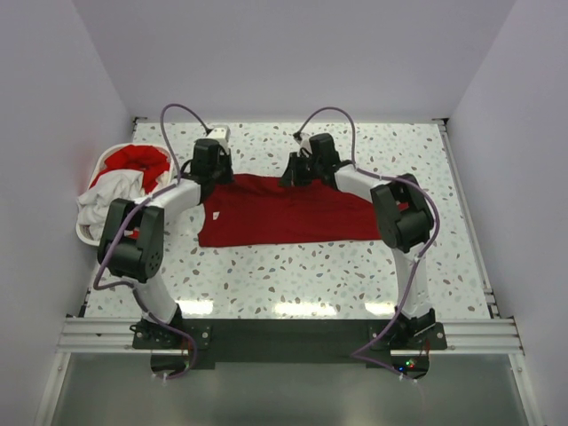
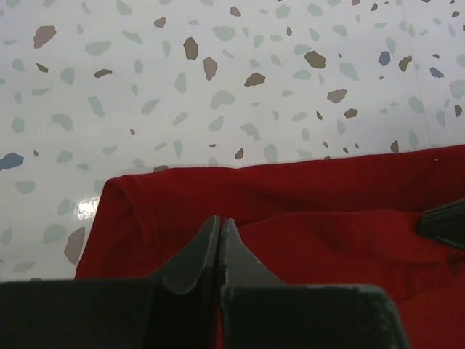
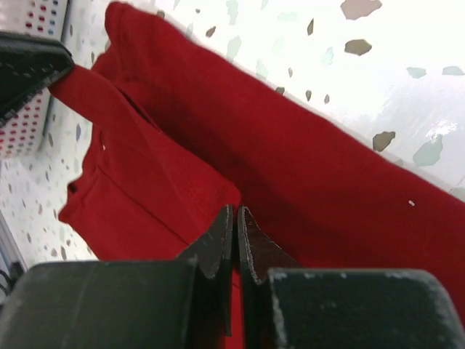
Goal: Fold and stack the t-shirts
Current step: Fold the tshirt
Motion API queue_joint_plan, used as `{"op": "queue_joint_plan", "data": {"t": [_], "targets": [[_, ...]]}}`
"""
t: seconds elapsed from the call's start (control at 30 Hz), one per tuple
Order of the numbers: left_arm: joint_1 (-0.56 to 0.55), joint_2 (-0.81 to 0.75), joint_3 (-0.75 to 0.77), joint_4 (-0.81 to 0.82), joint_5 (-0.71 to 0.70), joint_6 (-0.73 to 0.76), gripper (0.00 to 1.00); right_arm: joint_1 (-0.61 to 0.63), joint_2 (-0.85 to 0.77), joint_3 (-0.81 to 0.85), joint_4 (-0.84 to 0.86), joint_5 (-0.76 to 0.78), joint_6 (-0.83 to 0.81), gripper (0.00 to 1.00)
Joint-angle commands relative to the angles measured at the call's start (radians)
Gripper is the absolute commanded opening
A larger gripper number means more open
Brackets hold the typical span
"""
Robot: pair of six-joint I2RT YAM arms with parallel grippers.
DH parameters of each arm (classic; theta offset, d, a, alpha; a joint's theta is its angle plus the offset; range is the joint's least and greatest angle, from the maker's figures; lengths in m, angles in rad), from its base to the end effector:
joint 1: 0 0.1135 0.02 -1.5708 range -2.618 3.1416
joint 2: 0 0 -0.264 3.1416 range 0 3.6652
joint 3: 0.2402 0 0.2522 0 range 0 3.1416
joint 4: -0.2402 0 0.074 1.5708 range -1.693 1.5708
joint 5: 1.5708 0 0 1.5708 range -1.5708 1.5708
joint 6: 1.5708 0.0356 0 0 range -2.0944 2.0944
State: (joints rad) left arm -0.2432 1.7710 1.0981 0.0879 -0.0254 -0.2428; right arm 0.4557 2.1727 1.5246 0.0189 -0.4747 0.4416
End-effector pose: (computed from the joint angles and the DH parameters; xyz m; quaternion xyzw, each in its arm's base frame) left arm 0.3815 -0.0937 0.2060 -0.0058 0.8809 -0.1030 0.4619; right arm 0.4296 0.2287 0.1689 -0.1128 0.8654 0.3800 0.3064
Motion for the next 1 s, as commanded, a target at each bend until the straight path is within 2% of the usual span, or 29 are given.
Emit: {"op": "queue_joint_plan", "data": {"t": [0.0, 0.23, 0.43, 0.53, 0.57, 0.67, 0.7, 0.87, 0.9, 0.97], "targets": [[0.008, -0.077, -0.038, 0.044, 0.019, -0.007, 0.00, 0.008, -0.097, -0.030, -0.016, -0.044, -0.112, 0.00], [0.008, -0.134, -0.118, 0.016, 0.021, -0.021, 0.00, 0.009, -0.143, -0.107, -0.048, -0.079, -0.179, 0.02], [0.008, -0.169, -0.190, -0.020, 0.054, -0.061, 0.00, 0.018, -0.162, -0.142, -0.094, -0.116, -0.231, 0.09], [0.007, -0.194, -0.222, -0.037, 0.068, -0.091, 0.01, 0.024, -0.174, -0.167, -0.117, -0.133, -0.256, 0.18], [0.007, -0.212, -0.239, -0.046, 0.068, -0.099, 0.08, 0.028, -0.186, -0.176, -0.128, -0.136, -0.261, 0.23], [0.007, -0.245, -0.257, -0.086, 0.053, -0.134, 0.14, 0.034, -0.224, -0.214, -0.135, -0.148, -0.271, 0.33], [0.005, -0.255, -0.271, -0.118, 0.045, -0.141, 0.22, 0.035, -0.237, -0.239, -0.137, -0.150, -0.273, 0.36], [-0.008, -0.382, -0.340, -0.160, 0.044, -0.144, 0.41, 0.035, -0.315, -0.302, -0.164, -0.142, -0.280, 0.39], [-0.010, -0.407, -0.366, -0.165, 0.047, -0.144, 0.49, 0.035, -0.342, -0.313, -0.163, -0.137, -0.277, 0.39], [-0.011, -0.470, -0.389, -0.187, 0.039, -0.148, 0.57, 0.035, -0.366, -0.322, -0.171, -0.107, -0.268, 0.41]]}}
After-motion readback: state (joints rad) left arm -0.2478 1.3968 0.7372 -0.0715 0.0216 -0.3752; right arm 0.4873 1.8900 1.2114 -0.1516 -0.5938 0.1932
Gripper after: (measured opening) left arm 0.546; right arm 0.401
